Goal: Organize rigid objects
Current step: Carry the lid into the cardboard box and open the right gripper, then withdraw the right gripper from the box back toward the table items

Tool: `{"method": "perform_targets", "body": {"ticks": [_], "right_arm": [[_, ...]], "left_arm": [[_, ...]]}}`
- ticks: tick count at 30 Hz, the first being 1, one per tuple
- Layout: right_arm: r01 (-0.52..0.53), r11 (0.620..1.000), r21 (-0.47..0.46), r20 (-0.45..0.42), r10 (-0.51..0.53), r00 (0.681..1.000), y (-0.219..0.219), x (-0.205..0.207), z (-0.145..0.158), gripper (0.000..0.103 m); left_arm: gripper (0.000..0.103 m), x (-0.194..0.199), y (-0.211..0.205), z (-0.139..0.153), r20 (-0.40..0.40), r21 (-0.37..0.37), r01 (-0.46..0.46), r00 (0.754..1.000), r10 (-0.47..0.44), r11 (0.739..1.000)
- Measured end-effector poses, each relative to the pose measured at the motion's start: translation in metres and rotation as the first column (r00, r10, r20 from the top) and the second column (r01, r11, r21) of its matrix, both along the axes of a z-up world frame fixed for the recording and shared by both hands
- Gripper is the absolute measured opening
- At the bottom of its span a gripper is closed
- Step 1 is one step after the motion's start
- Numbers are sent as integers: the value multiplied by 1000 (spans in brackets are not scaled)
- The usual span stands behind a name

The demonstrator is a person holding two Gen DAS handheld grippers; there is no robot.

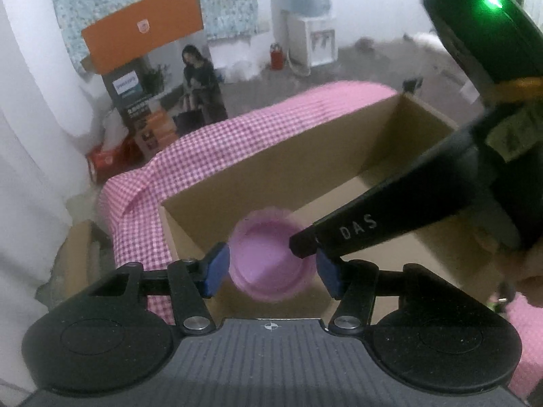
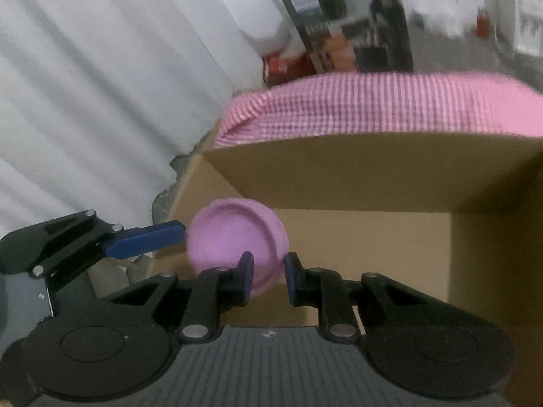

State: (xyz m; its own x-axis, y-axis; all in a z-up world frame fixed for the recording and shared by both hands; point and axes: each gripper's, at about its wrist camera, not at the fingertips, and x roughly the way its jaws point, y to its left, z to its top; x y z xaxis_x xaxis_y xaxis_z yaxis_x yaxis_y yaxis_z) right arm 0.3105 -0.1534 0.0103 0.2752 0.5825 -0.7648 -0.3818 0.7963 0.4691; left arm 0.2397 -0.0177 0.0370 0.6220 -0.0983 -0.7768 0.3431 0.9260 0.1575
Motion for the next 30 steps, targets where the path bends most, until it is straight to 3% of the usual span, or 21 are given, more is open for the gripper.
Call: {"method": "perform_targets", "body": {"ticks": [5,13,20,27,28,30], "right_arm": [[3,1000,9,-72,-2,997,9,21,-20,21],[-6,999,46,-79,10,997,20,30,-25,21],[2,998,67,-4,-1,1000,7,9,7,23],[24,994,107,127,-37,991,-29,-49,60,25],[27,993,116,141,-44,989,-35,-59,66,26],[33,989,143,173,-57,983,-46,-82,77,40]], "left_arm": [[58,13,-3,-12,-16,67,-8,1000,9,998],[67,12,8,-6,-17,25,-30,999,30,999],[76,-20,14,19,50,-17,-5,999,6,1000],[82,-66,24,55,142,-78,-5,990,16,997],[84,-75,25,60,157,-84,-1,988,14,996],[86,-94,26,67,182,-99,9,983,9,995]]}}
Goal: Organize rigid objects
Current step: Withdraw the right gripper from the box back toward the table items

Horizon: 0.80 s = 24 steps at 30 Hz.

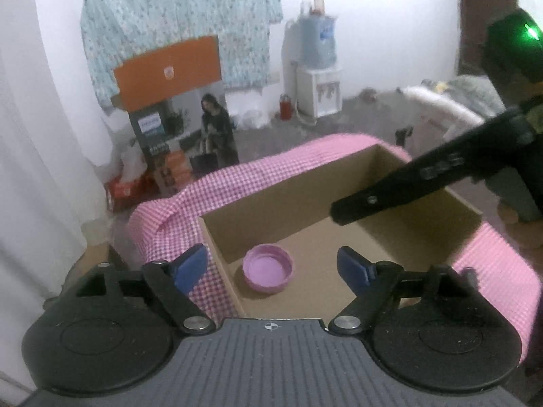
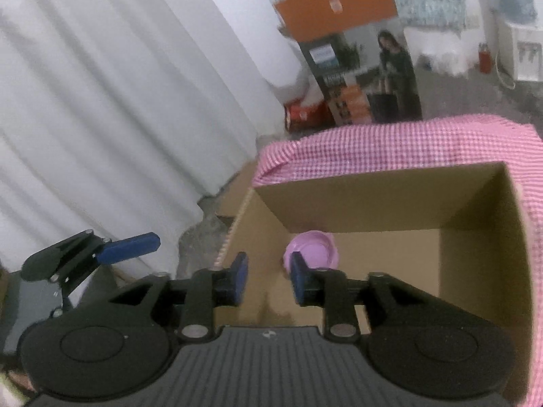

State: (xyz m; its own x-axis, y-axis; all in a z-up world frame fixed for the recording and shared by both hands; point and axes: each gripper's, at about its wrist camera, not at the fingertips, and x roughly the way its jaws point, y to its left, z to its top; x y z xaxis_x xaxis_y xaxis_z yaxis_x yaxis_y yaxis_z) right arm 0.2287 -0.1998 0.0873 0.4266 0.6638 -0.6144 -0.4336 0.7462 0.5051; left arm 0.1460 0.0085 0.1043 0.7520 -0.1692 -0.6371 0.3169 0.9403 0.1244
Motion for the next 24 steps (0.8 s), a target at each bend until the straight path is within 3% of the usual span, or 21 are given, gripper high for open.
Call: {"method": "perform_targets", "body": {"ticks": [1,2,5,12,18,24], "right_arm": [[10,1000,8,18,-10,1000,-5,-12,4,58],[18,1000,14,41,-19,999,-11,-24,8,64],[37,999,18,94,-39,995,-27,-62,15,64],[89,992,86,106,-98,989,-68,-143,8,64],[138,986,95,85,-146,986,-79,-184,-24,64],[134,991,19,31,-135,990,-57,-196,-72,59]], "left_arm": [[88,-8,1,2,8,-7,3,1000,-3,1000],[89,-16,2,3,13,-15,6,1000,-6,1000],[91,-37,4,2,6,-42,13,1000,-13,999],[94,-74,-1,-23,-53,-85,46,997,-50,995],[94,-95,-13,-68,-144,-89,58,987,-71,994],[93,-100,-31,-115,-214,-41,66,974,-73,997]]}}
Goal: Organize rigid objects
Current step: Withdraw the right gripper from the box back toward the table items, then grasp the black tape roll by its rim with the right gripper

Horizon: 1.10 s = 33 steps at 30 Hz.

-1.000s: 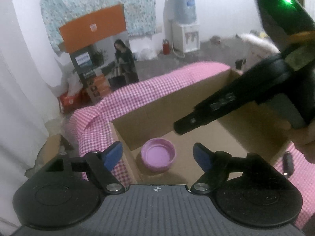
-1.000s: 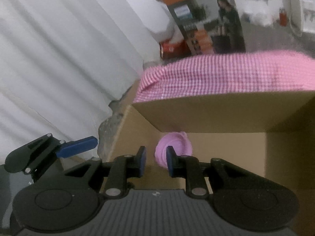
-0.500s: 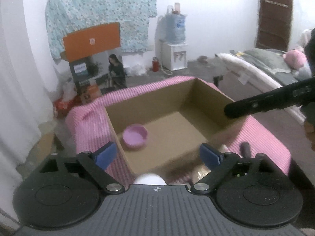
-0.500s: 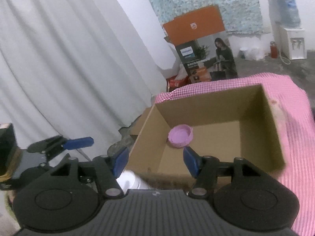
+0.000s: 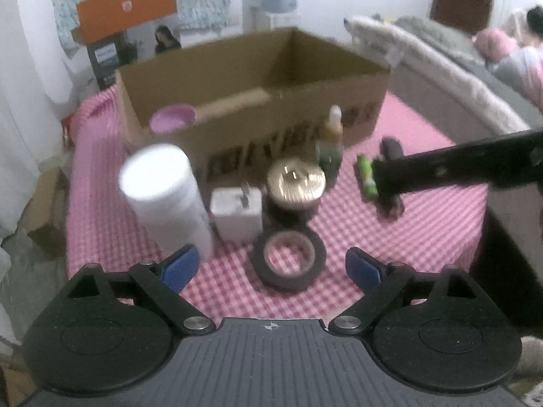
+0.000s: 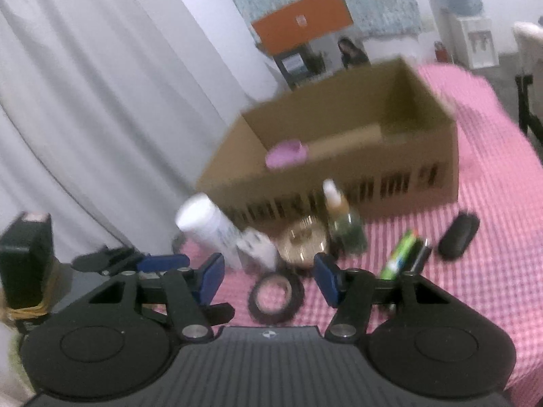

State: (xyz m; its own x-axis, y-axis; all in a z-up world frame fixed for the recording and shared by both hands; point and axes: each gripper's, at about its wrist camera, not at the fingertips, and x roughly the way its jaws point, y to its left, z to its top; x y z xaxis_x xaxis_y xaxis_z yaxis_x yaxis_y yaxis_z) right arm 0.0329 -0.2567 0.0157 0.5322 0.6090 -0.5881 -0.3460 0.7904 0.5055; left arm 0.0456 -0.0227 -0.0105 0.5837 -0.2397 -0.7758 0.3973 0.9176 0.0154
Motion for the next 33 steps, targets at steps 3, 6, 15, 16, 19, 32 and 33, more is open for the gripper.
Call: {"method": "perform_targets", "body": {"ticks": [3,6,15,16,19,32,33], "right_arm": [[-16,999,-31,-45,15,999,11,5,-25,53],[-29,999,-41,-84,26,996,19,13,-44,49],[-66,994,-88,-127,55,990,42,26,-72,39],[-67,993,-94,-131,54,990,43,28,-74,38],[-72,992,-99,-136,58,989,45,30,-77,34],[-103,981,-162,-93,89,992,57,35,-77,31],[-103,981,-166,-91,89,992,57,35,-77,30]], "left_arm": [[91,2,-6,-14,-9,29,9,1000,-9,1000],[87,6,-9,-24,-21,48,17,1000,-16,999],[77,13,-19,-40,-36,100,45,998,-41,994],[77,13,-21,-42,-37,104,50,998,-47,993],[75,15,-25,-45,-41,119,61,998,-56,991],[67,18,-31,-47,-33,107,70,997,-67,992],[66,18,-31,-47,-32,106,69,997,-66,992]]}}
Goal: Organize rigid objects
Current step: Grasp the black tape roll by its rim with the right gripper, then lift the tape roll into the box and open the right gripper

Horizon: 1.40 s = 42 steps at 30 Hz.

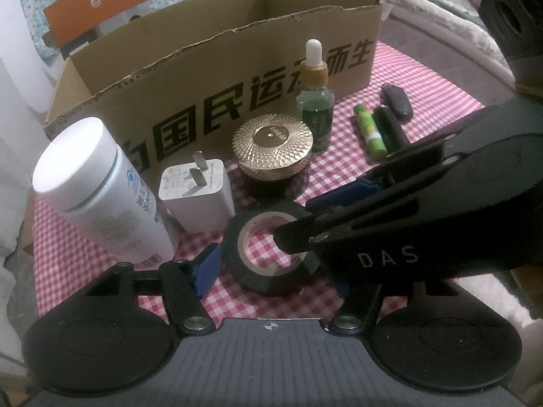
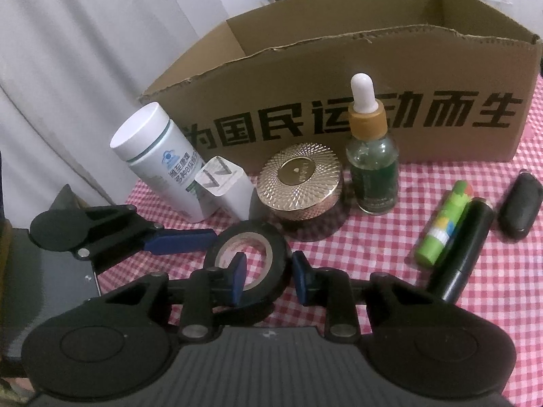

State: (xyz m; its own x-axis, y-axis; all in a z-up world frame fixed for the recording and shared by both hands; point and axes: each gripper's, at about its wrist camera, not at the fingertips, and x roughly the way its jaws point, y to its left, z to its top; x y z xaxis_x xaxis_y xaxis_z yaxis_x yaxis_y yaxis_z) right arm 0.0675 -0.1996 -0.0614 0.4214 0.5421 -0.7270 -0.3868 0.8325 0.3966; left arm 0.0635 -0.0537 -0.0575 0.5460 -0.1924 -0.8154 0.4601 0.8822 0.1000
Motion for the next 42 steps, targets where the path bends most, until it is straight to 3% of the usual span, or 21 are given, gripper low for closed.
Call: {"method": "perform_targets", "body": {"ticks": [12,17,25,31,36,42], "right_arm": [[-1,1000,1,11,1,1000,0,-11,8,29],[4,1000,9,41,-4,999,-4,-22,23,29],[-15,1000,17,211,11,977,-4,-39,88,29],[-55,998,24,338,44,940,3,-17,140,29],[-106,994,32,291,92,952,16,43,157,29],[-131,991,34,56,129,990,36,134,132,29]], "left_arm": [[66,-16,0,9,30,-13,-10,999,11,1000],[66,-30,2,26,83,-18,-6,996,8,1000],[66,-44,10,83,241,-43,-3,970,14,999],[66,-13,21,129,318,-62,-18,947,37,998],[66,40,31,140,254,-63,-42,966,57,997],[66,117,43,119,45,-32,-83,995,84,996]]}}
